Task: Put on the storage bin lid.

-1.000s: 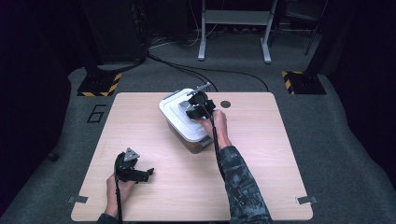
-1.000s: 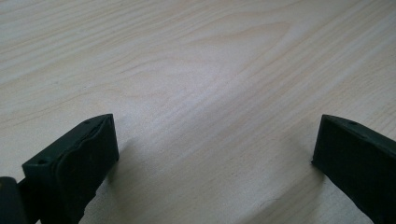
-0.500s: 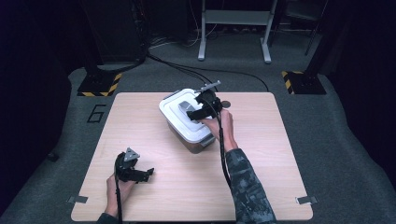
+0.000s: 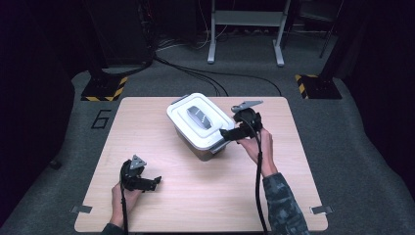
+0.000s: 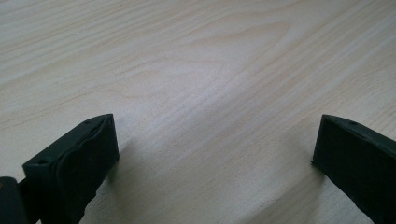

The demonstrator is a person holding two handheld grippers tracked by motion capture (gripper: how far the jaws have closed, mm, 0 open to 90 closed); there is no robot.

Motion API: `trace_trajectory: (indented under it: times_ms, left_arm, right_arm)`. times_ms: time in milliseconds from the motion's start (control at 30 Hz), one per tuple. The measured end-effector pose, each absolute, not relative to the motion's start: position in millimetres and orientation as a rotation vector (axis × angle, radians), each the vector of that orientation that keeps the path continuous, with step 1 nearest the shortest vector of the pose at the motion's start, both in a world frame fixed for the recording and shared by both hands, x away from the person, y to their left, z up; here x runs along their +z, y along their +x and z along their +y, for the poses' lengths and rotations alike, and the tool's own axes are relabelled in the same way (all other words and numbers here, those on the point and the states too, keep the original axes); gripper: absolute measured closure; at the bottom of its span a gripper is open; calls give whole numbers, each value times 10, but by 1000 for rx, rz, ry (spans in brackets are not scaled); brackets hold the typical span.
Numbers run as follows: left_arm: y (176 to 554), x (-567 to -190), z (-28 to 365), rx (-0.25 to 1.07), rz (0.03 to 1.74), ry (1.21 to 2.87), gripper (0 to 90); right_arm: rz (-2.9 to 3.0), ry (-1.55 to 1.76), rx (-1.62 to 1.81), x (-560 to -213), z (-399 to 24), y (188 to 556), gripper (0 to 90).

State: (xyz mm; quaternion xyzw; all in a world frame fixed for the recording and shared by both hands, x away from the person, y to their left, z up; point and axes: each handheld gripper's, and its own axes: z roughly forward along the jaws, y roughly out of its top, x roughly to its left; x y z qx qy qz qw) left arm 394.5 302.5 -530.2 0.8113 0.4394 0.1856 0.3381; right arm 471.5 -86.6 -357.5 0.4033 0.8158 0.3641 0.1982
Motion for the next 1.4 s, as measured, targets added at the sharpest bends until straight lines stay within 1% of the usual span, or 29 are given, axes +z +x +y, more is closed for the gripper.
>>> trace_trajectory:
  times_ms: [200, 367, 533, 867, 1033, 1167, 1233, 1400]
  left_arm:
    - [3946, -5302, 3025, 483, 1145, 2113, 0]
    - [3946, -5302, 3025, 484, 1145, 2113, 0]
    - [3945, -5302, 3025, 484, 1145, 2114, 0]
    - [3945, -5302, 3024, 486, 1145, 2112, 0]
    - [3944, -5304, 3022, 485, 1148, 2107, 0]
    - [3944, -5306, 3019, 487, 1150, 2103, 0]
    - [3945, -5302, 3025, 485, 1145, 2113, 0]
    - [3945, -5302, 3025, 486, 1144, 2114, 0]
  right_arm:
    - [2241, 1173, 1004, -3735, -1212, 4458, 42]
    - [2210, 1218, 988, -3934, -1464, 4273, 43]
    - [2204, 1284, 965, -4232, -1651, 4153, 44]
    - [2141, 1407, 916, -4959, -1850, 3945, 39]
    - [2112, 1468, 896, -5208, -1917, 3886, 31]
    - [2089, 1459, 885, -5275, -1945, 3857, 22]
    - [2091, 1456, 886, -5288, -1954, 3870, 0]
    - [2090, 1453, 881, -5292, -1959, 3871, 0]
